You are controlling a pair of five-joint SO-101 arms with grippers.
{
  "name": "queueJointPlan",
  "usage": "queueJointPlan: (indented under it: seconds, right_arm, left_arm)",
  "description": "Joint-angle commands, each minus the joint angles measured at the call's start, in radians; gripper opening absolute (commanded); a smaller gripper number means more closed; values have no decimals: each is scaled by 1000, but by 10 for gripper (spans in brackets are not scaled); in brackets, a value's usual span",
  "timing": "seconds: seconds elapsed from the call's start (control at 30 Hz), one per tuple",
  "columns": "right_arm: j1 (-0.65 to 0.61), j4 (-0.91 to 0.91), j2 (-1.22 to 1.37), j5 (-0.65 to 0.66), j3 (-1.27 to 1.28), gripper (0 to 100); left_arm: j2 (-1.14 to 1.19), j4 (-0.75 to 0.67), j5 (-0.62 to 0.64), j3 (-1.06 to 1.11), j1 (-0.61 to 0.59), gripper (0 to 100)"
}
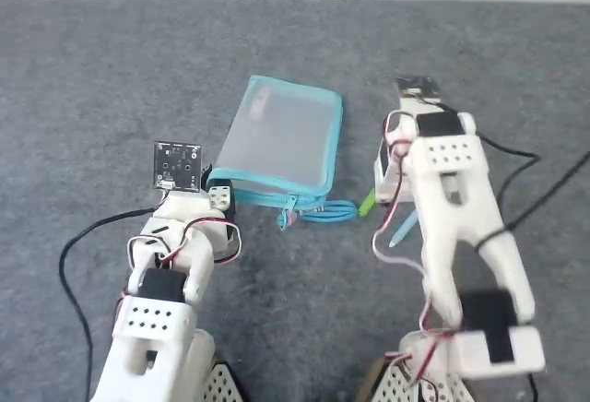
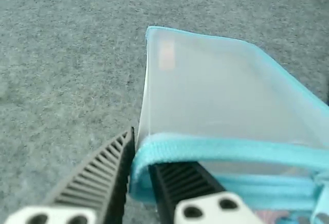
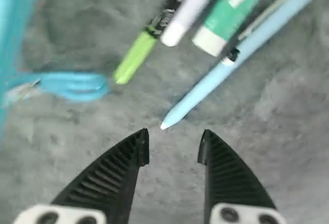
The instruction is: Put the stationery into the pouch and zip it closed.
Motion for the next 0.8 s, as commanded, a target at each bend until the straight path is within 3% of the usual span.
queueJointPlan:
  seconds: [0.0,0.13,0.77]
  right_arm:
    - [36,-53,56,-97,-72,166]
    - [44,-117,143,-152,-68,165]
    - [111,-219,268,-158,41,113]
  left_arm:
    - [-2,-15,11,-28,-8,13]
    - [-6,-14,11,-28,-6,13]
    - [-6,-12,11,-28,-8,13]
